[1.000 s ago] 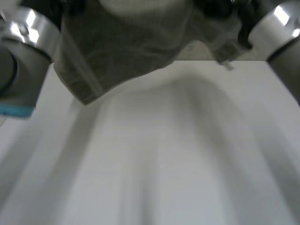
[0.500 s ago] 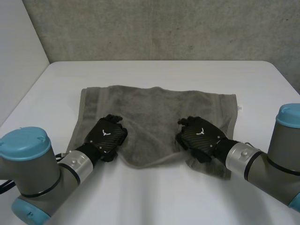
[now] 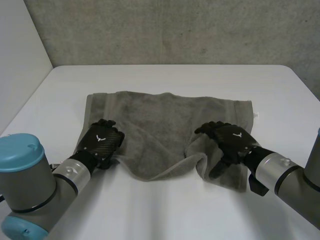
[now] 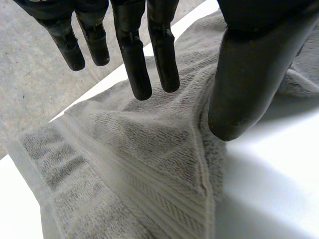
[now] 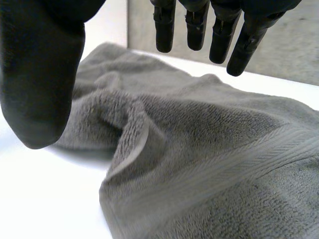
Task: Fold the towel.
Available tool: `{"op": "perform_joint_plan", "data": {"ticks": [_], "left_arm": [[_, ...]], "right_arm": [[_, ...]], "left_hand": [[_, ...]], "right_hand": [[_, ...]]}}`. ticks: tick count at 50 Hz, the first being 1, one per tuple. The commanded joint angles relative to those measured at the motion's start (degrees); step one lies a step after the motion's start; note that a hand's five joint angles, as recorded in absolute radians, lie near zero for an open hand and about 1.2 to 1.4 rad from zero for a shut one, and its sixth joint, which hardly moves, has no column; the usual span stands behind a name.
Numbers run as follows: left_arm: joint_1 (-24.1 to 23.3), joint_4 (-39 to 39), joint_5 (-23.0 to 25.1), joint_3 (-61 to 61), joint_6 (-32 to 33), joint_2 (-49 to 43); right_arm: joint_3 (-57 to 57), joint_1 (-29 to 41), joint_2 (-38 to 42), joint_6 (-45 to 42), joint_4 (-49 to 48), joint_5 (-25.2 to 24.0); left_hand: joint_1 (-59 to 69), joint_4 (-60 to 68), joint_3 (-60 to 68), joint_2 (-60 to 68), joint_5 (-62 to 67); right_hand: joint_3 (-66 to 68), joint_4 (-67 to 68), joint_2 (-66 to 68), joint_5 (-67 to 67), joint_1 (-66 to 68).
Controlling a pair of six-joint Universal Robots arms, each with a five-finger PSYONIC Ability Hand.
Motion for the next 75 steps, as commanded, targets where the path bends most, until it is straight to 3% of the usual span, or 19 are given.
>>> {"op": "perform_joint_plan", "data": {"ticks": [1, 6, 15, 25, 44, 51, 62, 69, 72, 75], "left_arm": [[0.24, -2.98, -0.23, -1.26, -0.44, 1.53], [1.12, -5.44, -1.64, -1.87, -0.53, 1.71], [4.10, -5.88, -8.23, -2.67, -3.85, 1.62], [4.63, -5.97, -7.97, -2.05, -12.03, 1.01], [2.70, -5.36, -8.58, -1.61, -15.02, 0.56], [2.44, -5.36, -9.72, 0.14, -16.87, -1.72], [2.35, -5.80, -12.54, 1.03, -16.52, -1.98], [5.34, -7.38, -10.52, 0.76, -15.82, -0.05], [9.10, -13.25, -2.01, 0.76, -14.77, 2.93], [10.87, -15.38, 1.00, 0.94, -14.50, 3.82]], "right_arm": [[1.69, -1.03, 0.12, 9.65, -4.09, -0.05], [3.01, -0.24, 2.23, 11.14, -7.25, 0.22], [5.03, -0.68, 4.69, 11.32, -10.15, 7.33], [8.11, -3.05, 3.72, 11.32, -10.15, 7.42], [5.30, 2.04, 5.22, 19.32, -9.89, 8.39], [2.40, 3.88, 9.87, 21.68, -9.89, 9.26], [2.13, 4.42, 9.71, 18.80, -9.45, 11.73], [5.30, 2.22, 1.62, 4.99, -9.10, 9.97], [6.00, -0.59, -0.76, 0.59, -7.52, 7.69], [5.91, -3.49, -2.87, -3.18, -2.59, 3.47]], "left_hand": [[-2.98, -2.88, -2.46, -2.52, -1.16], [-3.15, -2.88, -2.46, -2.68, -1.33], [-2.98, -2.88, -2.46, -2.52, -1.16], [-2.98, -2.88, -2.46, -2.52, -1.16], [-2.98, -2.88, -2.46, -2.52, -1.16], [-2.47, -2.88, -2.46, -2.01, -0.66], [-2.47, -2.88, -2.46, -2.01, -0.66], [-2.30, -2.88, -2.46, -1.84, -0.49], [-2.64, -2.88, -2.46, -2.18, -0.82], [-2.64, -2.88, -2.46, -2.18, -0.83]], "right_hand": [[-0.38, -3.42, 2.45, 4.20, 2.93], [-0.38, -3.42, 7.66, 9.41, 8.14], [-0.38, -3.42, 12.54, 14.29, 13.02], [-0.38, -3.42, 12.71, 14.46, 13.19], [-0.38, -3.42, 9.51, 11.26, 9.99], [-0.38, -3.42, 10.69, 12.44, 11.17], [-0.38, -3.42, 9.01, 10.76, 9.49], [-0.38, -3.42, 7.66, 9.41, 8.14], [-0.38, -3.42, 7.66, 9.41, 8.14], [-0.38, -3.42, 7.83, 9.58, 8.31]]}}
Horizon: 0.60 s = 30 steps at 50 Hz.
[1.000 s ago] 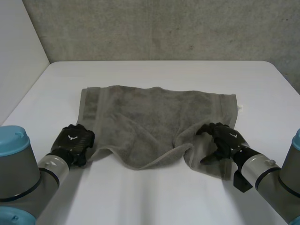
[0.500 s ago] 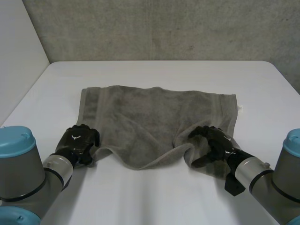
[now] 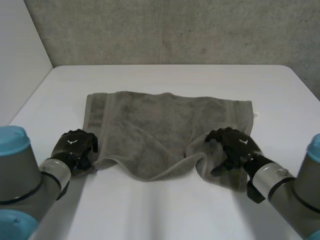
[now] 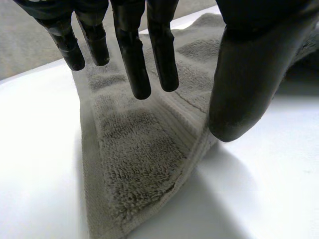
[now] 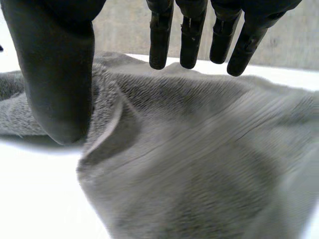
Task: Fold the towel.
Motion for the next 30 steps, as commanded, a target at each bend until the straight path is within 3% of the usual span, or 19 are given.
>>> {"op": "perform_joint_plan", "data": {"ticks": [1, 3, 8, 13, 17, 30], "left_arm": [[5.96, -7.37, 10.22, 0.48, 1.53, 3.70], [7.64, -8.26, 11.39, 0.74, 2.42, 4.14], [11.16, -9.32, 12.18, 1.18, 7.08, 3.88], [12.47, -12.30, 12.27, 0.13, 15.94, 3.53], [13.35, -12.31, 12.27, -1.01, 18.58, 3.53], [13.62, -10.55, 12.00, -2.25, 19.21, 1.86]], "right_arm": [[0.38, -6.08, -4.38, -8.58, 8.69, -8.45], [0.73, -8.64, -4.82, -10.61, 12.57, -13.38], [2.22, -12.15, -4.73, -13.15, 13.73, -18.49], [3.98, -13.83, -4.21, -16.23, 13.73, -19.29], [4.51, -14.01, -4.12, -18.26, 13.82, -19.20], [4.60, -13.74, -4.03, -20.81, 13.38, -18.50]], "left_hand": [[-1.92, -2.88, -2.46, -1.32, -0.07], [-2.09, -2.88, -2.46, -1.49, -0.24], [-2.76, -2.88, -2.46, -2.16, -0.91], [-5.12, -2.88, -2.46, -4.52, -3.27], [-5.12, -2.88, -2.46, -4.52, -3.27], [-5.12, -2.88, -2.46, -4.52, -3.27]], "right_hand": [[-0.38, -3.42, -3.08, -0.97, -2.15], [-0.38, -3.42, -2.91, -0.81, -1.99], [-0.38, -3.42, -2.75, -0.64, -1.82], [-0.38, -3.42, -2.41, -0.30, -1.48], [-0.38, -3.42, -2.24, -0.13, -1.31], [-0.38, -3.42, -2.24, -0.13, -1.31]]}}
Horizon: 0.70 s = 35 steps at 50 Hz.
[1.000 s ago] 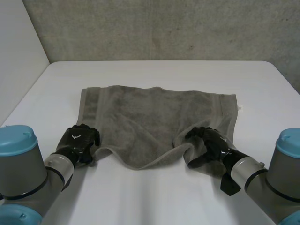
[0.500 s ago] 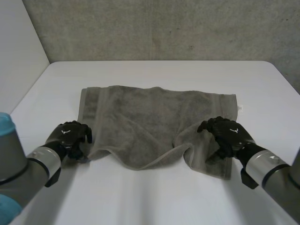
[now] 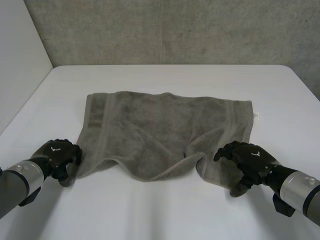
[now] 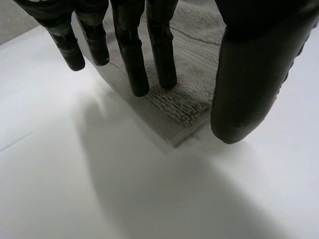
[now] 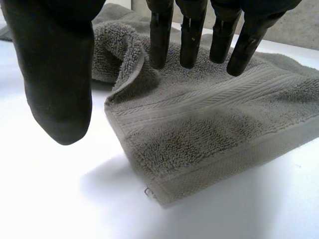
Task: Fold the towel.
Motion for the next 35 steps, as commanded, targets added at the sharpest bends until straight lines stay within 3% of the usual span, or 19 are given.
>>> {"op": "perform_joint_plan", "data": {"ticks": [1, 15, 30, 35], "left_arm": [[-0.16, 2.16, -0.30, -0.59, -0.24, -0.82], [-0.60, 7.61, -0.57, -0.51, -0.24, -3.36], [-1.56, 8.06, -0.66, 0.90, -0.15, -5.91], [-1.56, 8.14, -0.66, 1.08, -0.15, -6.44]], "right_arm": [[0.05, 0.15, -0.01, -1.02, -0.19, 0.53], [0.40, -0.11, 0.25, -5.25, -0.19, 1.32], [0.66, -0.20, 0.25, -5.25, -0.37, 1.23], [0.66, -0.20, 0.25, -5.25, -0.37, 1.15]], "left_hand": [[-2.33, -2.88, -2.46, -1.81, -0.70], [-1.15, -2.88, -2.46, -0.63, 0.48], [-0.98, -2.88, -2.46, -0.46, 0.65], [9.62, -2.88, -2.46, 10.13, 11.24]], "right_hand": [[-0.38, -3.42, -2.24, -0.14, -1.31], [-0.38, -3.42, -1.74, 0.37, -0.81], [-0.38, -3.42, -1.74, 0.37, -0.81], [-0.38, -3.42, -1.74, 0.37, -0.81]]}}
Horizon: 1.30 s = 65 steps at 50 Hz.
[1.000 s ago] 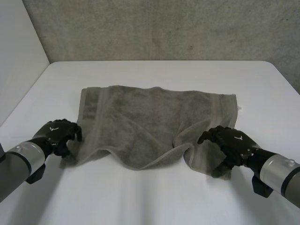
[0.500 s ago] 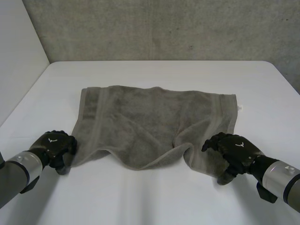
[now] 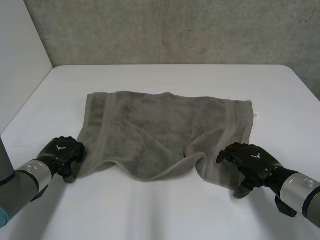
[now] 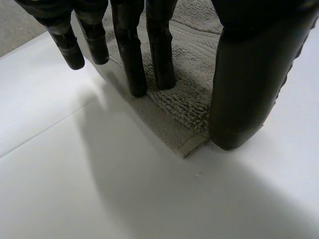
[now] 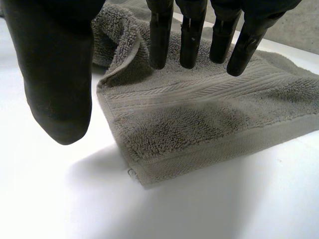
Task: Fold the towel.
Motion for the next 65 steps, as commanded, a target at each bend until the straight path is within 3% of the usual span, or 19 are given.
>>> {"op": "perform_joint_plan", "data": {"ticks": [1, 2, 7, 22, 28, 50, 65], "left_arm": [[-0.09, 0.16, -0.01, 0.20, 0.03, -1.00], [-0.09, 0.16, -0.01, 0.20, 0.03, -1.00], [-0.18, 1.48, -0.36, 0.20, -0.05, -1.53], [-1.41, 1.22, -0.54, 1.17, -1.20, 2.78], [-2.64, 0.96, -0.45, 1.34, -5.31, 4.27], [-3.17, 1.57, -0.27, 3.10, -7.08, 3.92], [-3.08, 1.39, 0.08, 3.10, -8.58, 3.83]], "right_arm": [[0.09, 0.08, 0.00, 0.00, -0.03, -0.07], [0.09, 0.08, 0.00, 0.00, -0.03, -0.07], [0.09, -0.01, 0.00, 0.00, -0.03, 0.02], [0.09, -0.98, 0.00, 0.00, -0.03, -0.15], [0.27, -1.15, 0.00, 0.08, -0.03, -0.24], [4.22, -4.40, -1.85, 0.79, -1.09, 1.43], [4.14, -3.61, 1.22, 0.17, -6.71, 1.25]], "left_hand": [[13.03, -2.88, -2.46, 12.44, 12.70], [13.07, -2.88, -2.46, 12.48, 12.74], [40.26, -2.88, -2.46, 39.67, 39.93], [40.30, -2.88, -2.46, 39.71, 39.97], [40.30, -2.88, -2.46, 39.71, 39.97], [40.30, -2.88, -2.46, 39.71, 39.97], [40.30, -2.88, -2.46, 39.71, 39.97]], "right_hand": [[-0.38, -3.42, -1.74, 0.27, -0.81], [-0.38, -3.42, -1.74, 0.27, -0.81], [-0.38, -3.42, -1.57, 0.44, -0.64], [-0.38, -3.42, -1.57, 0.44, -0.64], [-0.38, -3.42, -1.57, 0.44, -0.64], [-0.38, -3.42, -1.57, 0.44, -0.64], [-0.38, -3.42, 13.06, 15.07, 13.99]]}}
